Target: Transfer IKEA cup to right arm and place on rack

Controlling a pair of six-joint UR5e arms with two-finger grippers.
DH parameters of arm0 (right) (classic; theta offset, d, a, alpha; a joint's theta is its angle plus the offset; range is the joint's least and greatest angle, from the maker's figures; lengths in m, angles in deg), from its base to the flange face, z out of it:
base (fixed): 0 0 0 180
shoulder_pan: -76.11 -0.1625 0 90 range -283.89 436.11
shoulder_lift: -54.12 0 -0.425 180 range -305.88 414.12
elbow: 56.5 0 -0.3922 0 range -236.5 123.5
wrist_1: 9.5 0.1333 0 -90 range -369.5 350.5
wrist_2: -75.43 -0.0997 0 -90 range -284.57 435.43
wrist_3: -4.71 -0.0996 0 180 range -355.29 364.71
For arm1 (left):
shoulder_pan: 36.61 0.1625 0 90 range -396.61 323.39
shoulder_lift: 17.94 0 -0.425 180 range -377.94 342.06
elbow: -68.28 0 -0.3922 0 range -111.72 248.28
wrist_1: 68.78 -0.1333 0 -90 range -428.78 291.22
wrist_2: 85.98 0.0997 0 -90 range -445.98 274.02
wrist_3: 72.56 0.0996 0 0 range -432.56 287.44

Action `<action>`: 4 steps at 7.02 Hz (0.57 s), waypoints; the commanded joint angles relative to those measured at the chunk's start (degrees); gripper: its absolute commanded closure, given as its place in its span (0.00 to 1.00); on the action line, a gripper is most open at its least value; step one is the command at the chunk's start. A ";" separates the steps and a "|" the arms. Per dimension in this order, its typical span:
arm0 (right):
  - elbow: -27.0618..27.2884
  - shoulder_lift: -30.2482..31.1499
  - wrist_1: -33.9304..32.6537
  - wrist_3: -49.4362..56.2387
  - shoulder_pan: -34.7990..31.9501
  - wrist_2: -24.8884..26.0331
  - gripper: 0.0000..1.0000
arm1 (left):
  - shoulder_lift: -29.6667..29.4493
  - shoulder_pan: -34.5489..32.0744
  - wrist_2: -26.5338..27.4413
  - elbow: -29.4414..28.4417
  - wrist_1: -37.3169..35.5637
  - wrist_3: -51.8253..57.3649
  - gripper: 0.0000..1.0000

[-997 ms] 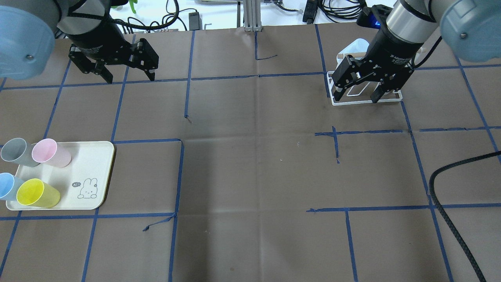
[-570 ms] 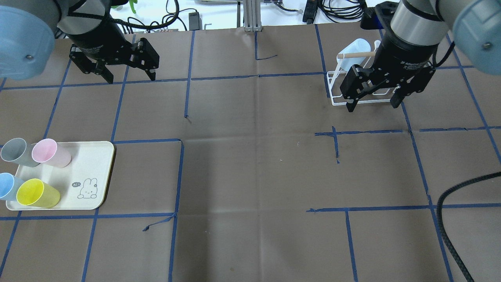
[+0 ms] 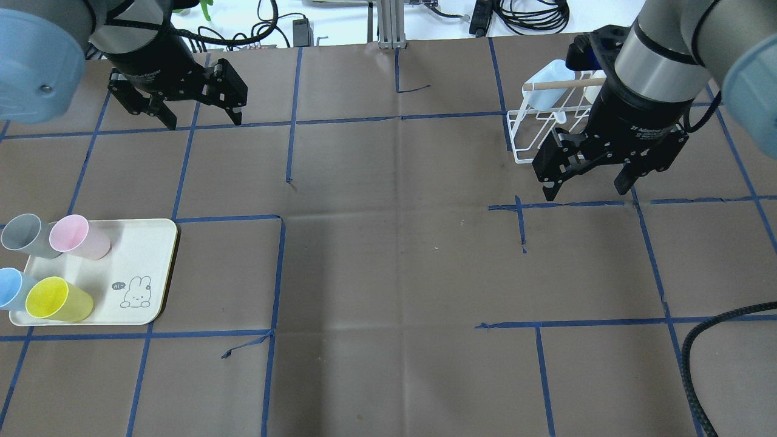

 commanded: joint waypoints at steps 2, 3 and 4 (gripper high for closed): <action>0.54 -1.63 -3.07 -2.86 -2.62 2.43 0.00 | -0.09 0.00 -0.12 -0.06 -0.06 0.00 0.00; 0.45 -2.50 -3.62 -2.86 -3.07 2.43 0.00 | -0.09 0.00 -0.12 0.02 -0.06 0.00 0.00; 0.36 -2.51 -3.53 -2.86 -3.08 2.43 0.00 | -0.17 0.00 -0.12 0.02 -0.06 0.09 0.00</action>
